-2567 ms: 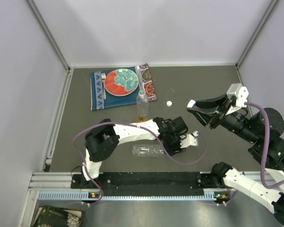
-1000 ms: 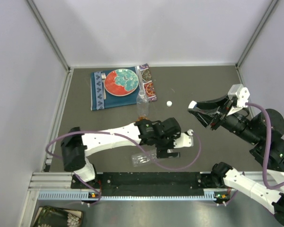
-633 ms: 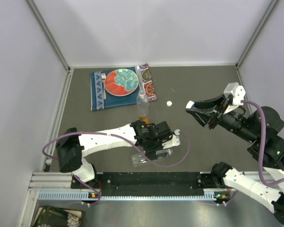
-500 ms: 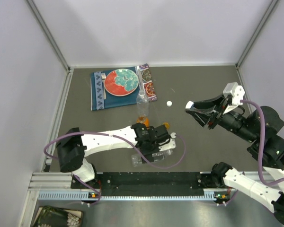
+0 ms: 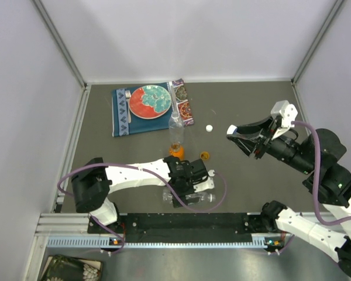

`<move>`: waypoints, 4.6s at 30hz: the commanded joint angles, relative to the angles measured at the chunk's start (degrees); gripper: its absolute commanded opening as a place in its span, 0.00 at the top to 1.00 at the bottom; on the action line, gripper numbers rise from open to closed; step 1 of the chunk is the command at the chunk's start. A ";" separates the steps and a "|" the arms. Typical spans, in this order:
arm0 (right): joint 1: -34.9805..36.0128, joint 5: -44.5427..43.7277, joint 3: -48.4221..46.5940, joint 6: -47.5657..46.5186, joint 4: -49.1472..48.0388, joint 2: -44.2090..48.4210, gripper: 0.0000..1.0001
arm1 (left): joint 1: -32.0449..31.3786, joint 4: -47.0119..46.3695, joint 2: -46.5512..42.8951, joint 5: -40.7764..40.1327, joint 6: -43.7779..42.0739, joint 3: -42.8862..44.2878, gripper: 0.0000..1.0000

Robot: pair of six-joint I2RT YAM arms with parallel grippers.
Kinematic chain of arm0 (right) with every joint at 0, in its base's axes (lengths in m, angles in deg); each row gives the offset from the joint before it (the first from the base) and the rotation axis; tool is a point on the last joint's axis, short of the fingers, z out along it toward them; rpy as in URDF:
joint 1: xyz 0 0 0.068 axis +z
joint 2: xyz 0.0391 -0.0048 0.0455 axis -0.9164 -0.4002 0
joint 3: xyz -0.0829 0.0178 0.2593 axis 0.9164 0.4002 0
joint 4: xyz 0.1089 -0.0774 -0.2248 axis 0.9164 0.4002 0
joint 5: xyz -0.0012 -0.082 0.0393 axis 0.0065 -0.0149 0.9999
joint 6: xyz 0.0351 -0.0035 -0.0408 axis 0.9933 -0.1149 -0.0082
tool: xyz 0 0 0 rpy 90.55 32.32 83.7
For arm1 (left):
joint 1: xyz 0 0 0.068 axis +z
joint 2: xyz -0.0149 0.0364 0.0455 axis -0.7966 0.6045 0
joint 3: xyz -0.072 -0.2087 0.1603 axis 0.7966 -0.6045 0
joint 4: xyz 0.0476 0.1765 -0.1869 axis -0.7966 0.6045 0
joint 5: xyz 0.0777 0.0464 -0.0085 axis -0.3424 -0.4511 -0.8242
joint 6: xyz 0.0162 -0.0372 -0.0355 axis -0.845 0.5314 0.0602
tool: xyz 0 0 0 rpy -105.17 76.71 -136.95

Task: Screw on the bottle caps
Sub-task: Pick up the plastic bottle at the center of the board, then screw the bottle cap onto the plastic bottle.

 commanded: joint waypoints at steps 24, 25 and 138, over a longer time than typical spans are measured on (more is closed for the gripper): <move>0.60 0.35 -2.90 0.84 -1.39 -0.75 0.72 | -0.09 -13.04 3.78 -2.46 -7.19 -11.43 0.09; 0.60 0.44 -2.82 0.93 -1.39 -0.66 0.72 | -0.09 -13.13 3.51 -2.72 -7.36 -12.13 0.09; 0.16 40.08 -7.91 -8.39 8.19 -20.78 0.75 | 9.84 22.73 -24.88 8.96 -18.44 34.89 0.48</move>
